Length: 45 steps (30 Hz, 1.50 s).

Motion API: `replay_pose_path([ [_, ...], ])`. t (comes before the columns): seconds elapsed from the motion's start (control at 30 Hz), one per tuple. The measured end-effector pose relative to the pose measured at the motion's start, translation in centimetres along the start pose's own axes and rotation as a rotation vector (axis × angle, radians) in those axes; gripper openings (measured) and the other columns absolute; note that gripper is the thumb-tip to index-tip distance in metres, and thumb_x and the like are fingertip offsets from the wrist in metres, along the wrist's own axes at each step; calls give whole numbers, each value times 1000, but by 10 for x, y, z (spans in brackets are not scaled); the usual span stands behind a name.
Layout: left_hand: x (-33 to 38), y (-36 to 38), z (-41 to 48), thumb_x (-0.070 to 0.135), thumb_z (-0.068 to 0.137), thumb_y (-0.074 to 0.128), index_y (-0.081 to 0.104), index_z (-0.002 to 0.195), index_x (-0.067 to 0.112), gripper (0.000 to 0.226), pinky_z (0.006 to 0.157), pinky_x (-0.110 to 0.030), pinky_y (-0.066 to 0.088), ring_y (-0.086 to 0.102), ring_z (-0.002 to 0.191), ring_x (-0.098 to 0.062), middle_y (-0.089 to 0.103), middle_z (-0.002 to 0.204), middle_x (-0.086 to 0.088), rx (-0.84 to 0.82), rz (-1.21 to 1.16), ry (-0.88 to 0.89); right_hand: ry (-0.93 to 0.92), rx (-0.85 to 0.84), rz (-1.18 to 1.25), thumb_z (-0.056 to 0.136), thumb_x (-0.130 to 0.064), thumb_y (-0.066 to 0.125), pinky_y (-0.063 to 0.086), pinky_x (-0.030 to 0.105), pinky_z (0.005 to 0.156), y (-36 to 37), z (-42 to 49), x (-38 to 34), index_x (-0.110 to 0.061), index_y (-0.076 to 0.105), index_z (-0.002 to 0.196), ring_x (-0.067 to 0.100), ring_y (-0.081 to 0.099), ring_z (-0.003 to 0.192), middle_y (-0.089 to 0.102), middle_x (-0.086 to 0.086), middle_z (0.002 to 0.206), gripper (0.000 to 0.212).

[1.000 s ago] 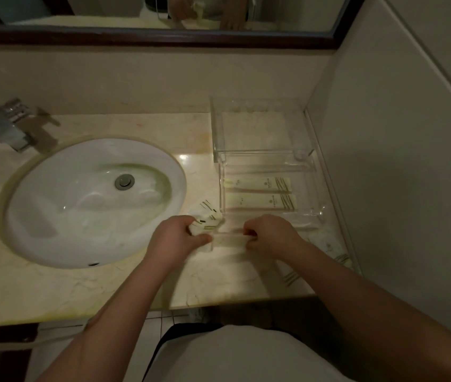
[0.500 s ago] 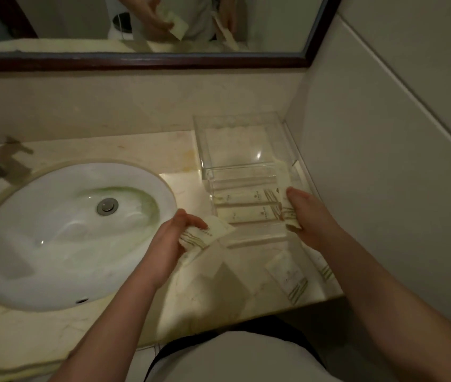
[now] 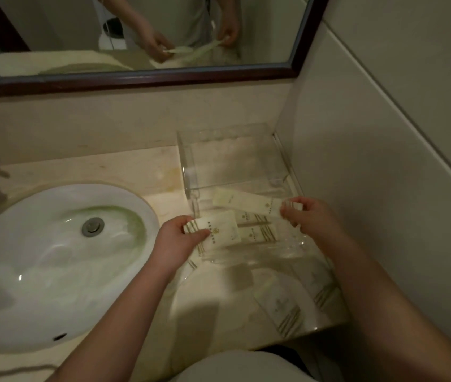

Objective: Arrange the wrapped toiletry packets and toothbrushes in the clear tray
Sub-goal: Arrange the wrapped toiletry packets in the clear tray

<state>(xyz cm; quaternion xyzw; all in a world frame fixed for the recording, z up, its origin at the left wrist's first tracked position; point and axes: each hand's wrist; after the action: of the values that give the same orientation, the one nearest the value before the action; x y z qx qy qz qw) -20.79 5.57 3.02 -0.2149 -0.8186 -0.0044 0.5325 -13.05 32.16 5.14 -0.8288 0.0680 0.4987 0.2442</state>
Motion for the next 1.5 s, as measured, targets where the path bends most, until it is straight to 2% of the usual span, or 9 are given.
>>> replay_pose_path([
  [0.2,6,22,26,11,78,75,72,94,13,16,77,-38,58,71,74,-20,75,85,-5,-2,156,-14,103,-60,-92,85,-29,69,36,24,51,14,56,2,-18,71,96,10,51,62,64,-2,73,15],
  [0.57,5,41,37,24,80,75,61,102,24,26,58,-25,38,55,66,-9,60,76,4,37,509,53,104,-97,-301,80,-33,74,44,23,56,47,104,0,-14,65,109,13,60,79,65,0,97,36],
  [0.67,1,41,35,23,79,75,59,93,24,21,54,-22,37,50,58,-5,52,64,8,51,480,46,55,15,-373,79,-36,74,48,28,71,58,102,4,-14,62,112,18,60,89,66,5,108,42],
  [0.8,-4,36,35,10,72,74,55,75,16,20,63,-39,51,61,67,-20,63,74,0,21,255,-89,4,129,-583,77,-45,73,50,31,73,68,96,6,-14,63,109,22,62,93,66,5,107,46],
  [0.9,-3,31,30,-2,71,67,56,90,14,27,72,-47,58,69,84,-30,68,97,-11,15,57,-233,-52,198,-828,75,-52,71,43,31,68,72,92,3,-16,61,105,26,61,95,58,7,112,48],
  [1.0,0,34,21,-11,77,60,62,101,6,30,66,-42,59,70,89,-34,70,102,-17,-41,-232,-362,-93,234,-730,78,-54,66,41,29,66,73,78,2,-19,57,106,23,61,92,56,2,110,46],
  [1.17,2,52,7,-9,80,65,65,105,5,30,59,-30,57,70,88,-25,72,101,-12,13,-494,-457,39,-218,-187,85,-49,62,44,24,62,73,32,-9,-22,64,99,12,64,85,69,-5,92,30],
  [1.3,-2,54,-2,0,77,73,67,95,13,22,56,-24,50,69,78,-16,73,92,-4,-13,-311,-361,-73,-336,-263,82,-21,71,45,21,61,75,27,-7,-17,69,87,9,63,74,69,-3,83,6],
  [1.5,-23,19,-14,9,80,64,62,79,15,6,66,-32,48,63,72,-22,66,76,-2,249,-10,-138,-196,-441,-542,82,-20,70,49,23,70,70,50,-10,-28,67,76,7,64,78,69,-8,81,10],
])
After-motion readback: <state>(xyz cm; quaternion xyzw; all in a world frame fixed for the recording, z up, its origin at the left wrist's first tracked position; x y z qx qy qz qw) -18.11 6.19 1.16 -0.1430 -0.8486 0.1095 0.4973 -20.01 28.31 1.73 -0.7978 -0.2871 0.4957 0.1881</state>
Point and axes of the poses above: each hand's wrist, its own z-axis towards the middle knuckle, its own y-axis out of the palm, x = y × z
